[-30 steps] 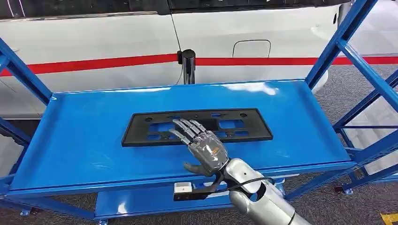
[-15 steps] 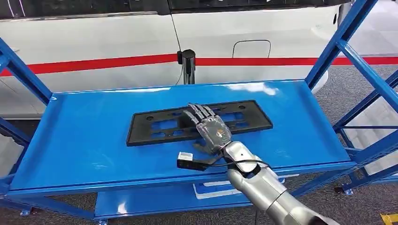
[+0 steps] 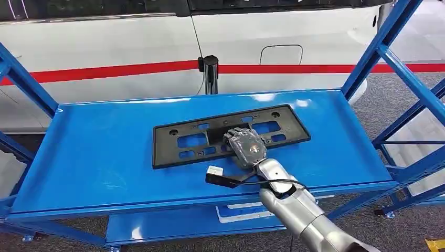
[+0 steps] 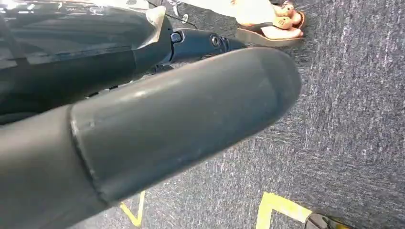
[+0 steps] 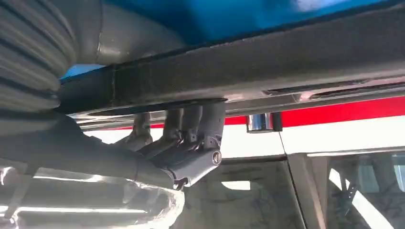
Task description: Take the parts from the cabinet and place them on the table.
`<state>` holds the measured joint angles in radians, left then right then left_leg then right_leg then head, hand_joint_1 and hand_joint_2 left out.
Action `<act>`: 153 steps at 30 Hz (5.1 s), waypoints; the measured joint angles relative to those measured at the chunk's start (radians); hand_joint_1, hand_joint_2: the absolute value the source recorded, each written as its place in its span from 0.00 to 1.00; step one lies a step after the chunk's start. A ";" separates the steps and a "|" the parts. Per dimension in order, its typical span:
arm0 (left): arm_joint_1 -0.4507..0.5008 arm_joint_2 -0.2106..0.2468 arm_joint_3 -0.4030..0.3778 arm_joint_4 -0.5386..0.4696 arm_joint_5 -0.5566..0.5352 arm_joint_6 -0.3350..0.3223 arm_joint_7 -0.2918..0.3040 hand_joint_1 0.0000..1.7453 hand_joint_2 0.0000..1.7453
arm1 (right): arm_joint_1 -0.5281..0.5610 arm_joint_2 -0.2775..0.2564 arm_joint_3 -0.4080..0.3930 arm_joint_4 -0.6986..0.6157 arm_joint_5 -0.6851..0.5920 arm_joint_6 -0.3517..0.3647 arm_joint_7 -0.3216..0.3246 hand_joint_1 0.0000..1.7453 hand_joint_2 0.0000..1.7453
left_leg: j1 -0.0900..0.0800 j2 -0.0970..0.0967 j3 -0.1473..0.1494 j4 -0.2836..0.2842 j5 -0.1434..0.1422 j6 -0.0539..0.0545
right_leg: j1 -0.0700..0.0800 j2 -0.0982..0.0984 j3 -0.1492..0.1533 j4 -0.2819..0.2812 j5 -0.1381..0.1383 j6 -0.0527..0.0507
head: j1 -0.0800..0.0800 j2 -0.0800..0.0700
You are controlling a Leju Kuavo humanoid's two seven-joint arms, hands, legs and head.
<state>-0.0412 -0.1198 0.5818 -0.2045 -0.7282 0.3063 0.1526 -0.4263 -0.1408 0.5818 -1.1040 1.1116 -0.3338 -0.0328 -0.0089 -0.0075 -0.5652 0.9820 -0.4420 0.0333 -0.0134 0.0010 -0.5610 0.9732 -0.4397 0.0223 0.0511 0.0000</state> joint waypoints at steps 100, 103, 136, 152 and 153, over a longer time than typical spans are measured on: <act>-0.032 -0.043 0.376 -0.001 0.223 -0.052 -0.230 0.00 1.00 | -0.025 -0.024 -0.126 -0.513 0.103 -0.309 -0.088 1.00 1.00 | 0.007 0.011 -0.085 0.021 0.082 -0.006 | -0.017 0.003 0.041 0.019 -0.060 -0.013 | 0.005 0.000; -0.030 -0.043 0.376 -0.001 0.222 -0.052 -0.230 0.00 1.00 | -0.030 -0.024 -0.126 -0.515 0.098 -0.304 -0.089 1.00 1.00 | 0.015 0.007 -0.129 0.148 -0.084 -0.027 | -0.017 -0.001 0.016 0.020 -0.025 -0.038 | 0.000 0.000; -0.024 -0.037 0.377 -0.001 0.181 -0.048 -0.212 0.00 1.00 | 0.015 -0.018 -0.147 -0.521 0.104 -0.295 -0.074 1.00 1.00 | 0.022 0.005 -0.164 0.315 -0.145 -0.035 | -0.009 -0.009 0.024 0.004 -0.021 -0.037 | -0.001 0.000; -0.027 -0.028 0.373 -0.001 0.166 -0.055 -0.197 0.00 1.00 | 0.057 -0.031 -0.187 -0.517 0.089 -0.305 -0.070 1.00 1.00 | 0.015 0.013 -0.038 0.003 0.032 0.032 | -0.006 -0.005 -0.150 0.353 -0.148 0.017 | 0.005 0.000; -0.027 -0.028 0.373 0.000 0.165 -0.055 -0.197 0.00 1.00 | 0.064 -0.034 -0.193 -0.517 0.087 -0.306 -0.069 1.00 1.00 | 0.014 0.013 -0.055 0.003 0.044 0.030 | -0.006 -0.005 -0.126 0.346 -0.123 0.030 | 0.005 0.000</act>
<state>-0.0677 -0.1480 0.9552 -0.2049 -0.5634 0.2510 -0.0443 -0.3620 -0.1743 0.3888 -1.6213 1.1982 -0.6397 -0.1022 0.0052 0.0054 -0.6202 0.9854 -0.3984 0.0638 -0.0198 -0.0041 -0.6875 1.3192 -0.5623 0.0523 0.0561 0.0004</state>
